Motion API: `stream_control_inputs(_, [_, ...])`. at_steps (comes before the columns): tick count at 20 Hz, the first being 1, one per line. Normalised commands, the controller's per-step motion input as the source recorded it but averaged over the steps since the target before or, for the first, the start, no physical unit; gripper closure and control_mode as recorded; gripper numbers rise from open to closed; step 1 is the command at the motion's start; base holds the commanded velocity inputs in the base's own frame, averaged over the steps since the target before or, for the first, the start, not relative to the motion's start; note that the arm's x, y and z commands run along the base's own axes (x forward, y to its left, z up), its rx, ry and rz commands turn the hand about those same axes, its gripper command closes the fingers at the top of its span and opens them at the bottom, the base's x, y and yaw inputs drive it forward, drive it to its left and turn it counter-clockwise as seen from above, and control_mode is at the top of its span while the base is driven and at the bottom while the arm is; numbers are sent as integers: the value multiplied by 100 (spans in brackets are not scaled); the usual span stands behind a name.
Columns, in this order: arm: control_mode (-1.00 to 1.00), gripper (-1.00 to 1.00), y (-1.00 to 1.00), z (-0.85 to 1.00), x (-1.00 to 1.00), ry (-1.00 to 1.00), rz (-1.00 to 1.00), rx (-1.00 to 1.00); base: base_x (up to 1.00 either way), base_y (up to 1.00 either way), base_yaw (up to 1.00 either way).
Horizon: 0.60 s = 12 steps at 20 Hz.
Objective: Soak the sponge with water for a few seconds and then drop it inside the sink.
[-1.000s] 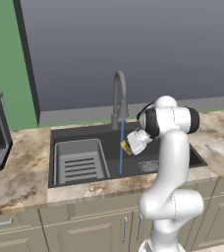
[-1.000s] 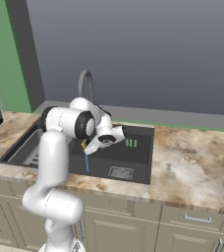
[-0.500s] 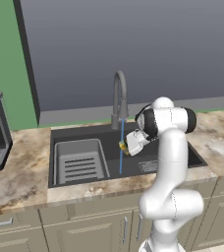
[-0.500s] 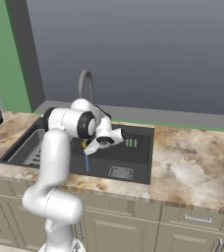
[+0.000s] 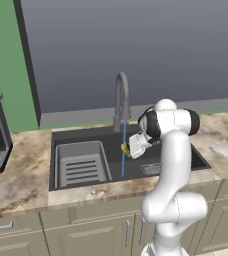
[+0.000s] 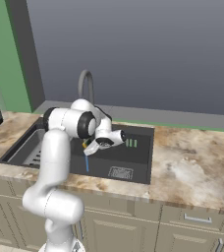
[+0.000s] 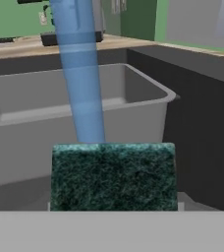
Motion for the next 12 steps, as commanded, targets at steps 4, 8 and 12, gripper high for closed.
stream_control_inputs(4, [-100, 100, 15, 0, 0, 0, 0, 0, 0, 0, 0])
stream_control_inputs(8, [-100, 100, 15, 0, 4, 0, 0, 0, 0, 0, 0])
stream_control_inputs(12, [-100, 100, 2, 0, 5, 0, -2, 0, 0, 0, 0])
